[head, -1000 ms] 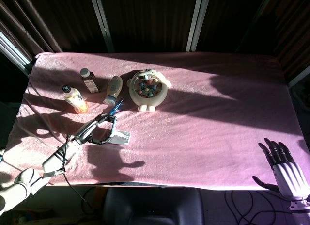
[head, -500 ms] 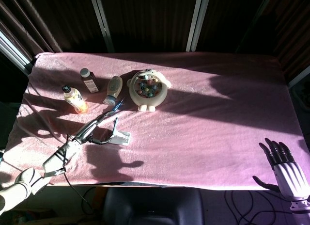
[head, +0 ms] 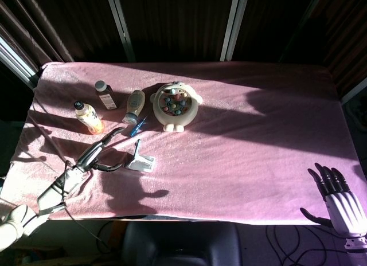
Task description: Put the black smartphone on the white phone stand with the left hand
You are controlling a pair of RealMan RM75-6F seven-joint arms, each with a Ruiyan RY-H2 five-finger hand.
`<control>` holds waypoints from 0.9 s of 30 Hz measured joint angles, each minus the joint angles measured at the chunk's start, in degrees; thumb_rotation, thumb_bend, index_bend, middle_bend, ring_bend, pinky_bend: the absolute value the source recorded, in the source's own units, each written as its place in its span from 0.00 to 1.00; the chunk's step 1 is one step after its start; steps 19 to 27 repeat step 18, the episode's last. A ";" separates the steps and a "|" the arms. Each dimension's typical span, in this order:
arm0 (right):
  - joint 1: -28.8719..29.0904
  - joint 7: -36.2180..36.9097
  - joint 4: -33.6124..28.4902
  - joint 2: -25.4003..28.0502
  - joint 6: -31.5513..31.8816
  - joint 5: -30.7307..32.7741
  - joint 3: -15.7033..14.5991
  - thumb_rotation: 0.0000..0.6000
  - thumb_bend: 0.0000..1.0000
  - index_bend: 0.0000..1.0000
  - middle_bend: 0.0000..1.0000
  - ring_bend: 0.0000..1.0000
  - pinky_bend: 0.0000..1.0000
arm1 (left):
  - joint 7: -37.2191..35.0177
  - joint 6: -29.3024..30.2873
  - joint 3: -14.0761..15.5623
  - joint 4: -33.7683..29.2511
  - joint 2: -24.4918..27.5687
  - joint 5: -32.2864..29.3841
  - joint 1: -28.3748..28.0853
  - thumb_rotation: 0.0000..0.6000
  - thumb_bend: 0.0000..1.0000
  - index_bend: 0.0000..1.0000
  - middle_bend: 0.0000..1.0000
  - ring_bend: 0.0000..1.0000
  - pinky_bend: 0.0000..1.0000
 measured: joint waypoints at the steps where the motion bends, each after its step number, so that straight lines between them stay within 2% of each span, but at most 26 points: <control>1: 0.00 -0.06 -0.01 -0.01 -0.03 0.00 -0.01 1.00 0.32 0.00 0.00 0.00 0.00 | 2.03 0.61 0.14 -1.31 1.12 -0.35 0.99 1.00 0.28 0.00 0.00 0.00 0.00; 6: 0.06 -0.95 -0.10 -0.24 -0.36 0.02 -0.06 1.00 0.32 0.00 0.00 0.00 0.00 | 14.74 3.45 0.77 -8.70 6.05 -3.57 6.56 1.00 0.32 0.00 0.00 0.00 0.00; 9: 0.23 -1.80 -0.30 -0.53 -0.82 0.22 0.02 1.00 0.32 0.00 0.00 0.00 0.00 | 27.36 5.72 1.07 -14.16 8.49 -7.30 10.57 1.00 0.33 0.00 0.00 0.00 0.00; 12: 0.51 -2.73 -0.63 -0.90 -1.38 0.31 0.09 1.00 0.32 0.00 0.00 0.00 0.00 | 44.01 9.42 1.00 -20.25 9.85 -11.79 14.47 1.00 0.33 0.00 0.00 0.00 0.00; 16: 0.70 -3.89 -0.92 -1.38 -1.67 -0.17 -0.08 1.00 0.32 0.00 0.00 0.00 0.00 | 68.34 17.29 0.61 -29.31 10.88 -16.18 20.42 1.00 0.33 0.00 0.00 0.00 0.00; 18: 0.78 -4.43 -0.95 -1.57 -1.86 -0.28 -0.16 1.00 0.32 0.00 0.00 0.00 0.00 | 76.27 20.12 0.50 -32.18 11.23 -17.15 22.49 1.00 0.33 0.00 0.00 0.00 0.00; 27: 0.78 -4.43 -0.95 -1.57 -1.86 -0.28 -0.16 1.00 0.32 0.00 0.00 0.00 0.00 | 76.27 20.12 0.50 -32.18 11.23 -17.15 22.49 1.00 0.33 0.00 0.00 0.00 0.00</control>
